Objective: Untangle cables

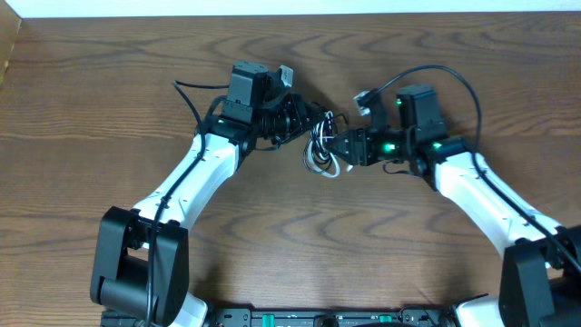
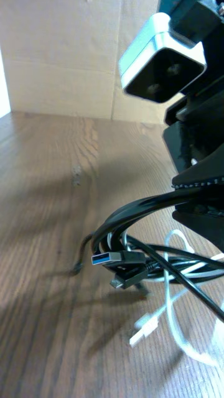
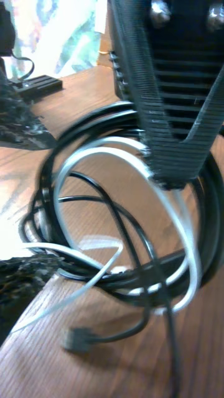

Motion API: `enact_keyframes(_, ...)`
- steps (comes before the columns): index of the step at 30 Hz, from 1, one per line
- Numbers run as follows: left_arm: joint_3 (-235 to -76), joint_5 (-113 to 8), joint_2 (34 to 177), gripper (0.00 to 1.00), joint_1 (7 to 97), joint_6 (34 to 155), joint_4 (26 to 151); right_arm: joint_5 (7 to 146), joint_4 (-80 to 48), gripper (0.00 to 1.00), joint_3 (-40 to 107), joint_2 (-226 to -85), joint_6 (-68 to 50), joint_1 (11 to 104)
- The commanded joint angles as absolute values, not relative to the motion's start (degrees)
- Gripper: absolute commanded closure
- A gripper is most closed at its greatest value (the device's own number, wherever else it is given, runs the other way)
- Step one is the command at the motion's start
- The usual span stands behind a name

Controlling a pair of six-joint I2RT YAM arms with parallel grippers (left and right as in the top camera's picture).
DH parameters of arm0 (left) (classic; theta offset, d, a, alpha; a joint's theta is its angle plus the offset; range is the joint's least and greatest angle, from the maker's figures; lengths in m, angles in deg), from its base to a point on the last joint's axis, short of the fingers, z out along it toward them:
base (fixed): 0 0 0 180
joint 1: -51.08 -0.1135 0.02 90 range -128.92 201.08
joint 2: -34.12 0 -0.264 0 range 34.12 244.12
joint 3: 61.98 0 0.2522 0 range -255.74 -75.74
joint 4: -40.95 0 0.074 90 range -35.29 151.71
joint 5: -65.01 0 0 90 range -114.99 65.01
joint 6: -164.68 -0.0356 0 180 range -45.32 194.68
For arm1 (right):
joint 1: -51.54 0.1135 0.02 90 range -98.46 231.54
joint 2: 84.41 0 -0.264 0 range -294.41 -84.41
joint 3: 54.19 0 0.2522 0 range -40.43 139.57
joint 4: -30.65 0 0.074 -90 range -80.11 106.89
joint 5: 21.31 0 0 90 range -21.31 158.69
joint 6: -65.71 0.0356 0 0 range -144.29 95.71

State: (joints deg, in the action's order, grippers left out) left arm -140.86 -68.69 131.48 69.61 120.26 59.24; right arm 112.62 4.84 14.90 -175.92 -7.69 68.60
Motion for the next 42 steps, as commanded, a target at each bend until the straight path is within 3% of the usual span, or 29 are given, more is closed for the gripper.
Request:
enact_keyframes(1,-141.26,-69.37,129.78,0.93,69.26,124.0,57.78,114.54,3.79,0.49,14.99,-174.94,-11.77,67.5)
enact_keyframes(9,-141.23,-69.3,129.78,0.92,69.24,130.3,57.17,122.17,3.59,0.48,14.99,-174.94,-20.52,67.35)
enact_keyframes(17,-141.23,-68.86,129.78,0.93,68.43,131.56,57.19,106.41,-2.44,0.48,14.97,-175.07,-12.6,67.13)
enact_keyframes(23,-141.23,-66.48,129.8,0.93,68.23,134.06,57.21,105.49,-3.69,0.46,14.94,-175.2,-11.73,68.44)
enact_keyframes(26,-141.23,-66.31,129.8,0.93,68.23,136.55,57.19,105.49,-3.75,0.48,14.94,-175.2,-5.85,68.68)
enact_keyframes(31,-141.23,-66.31,129.8,0.93,68.25,137.73,57.21,105.12,-3.6,0.67,14.94,-175.2,10.22,69.27)
enact_keyframes(42,-141.23,-66.07,129.8,0.92,68.25,138.01,57.19,98.58,-2.0,0.58,14.94,-175.44,26.17,73.67)
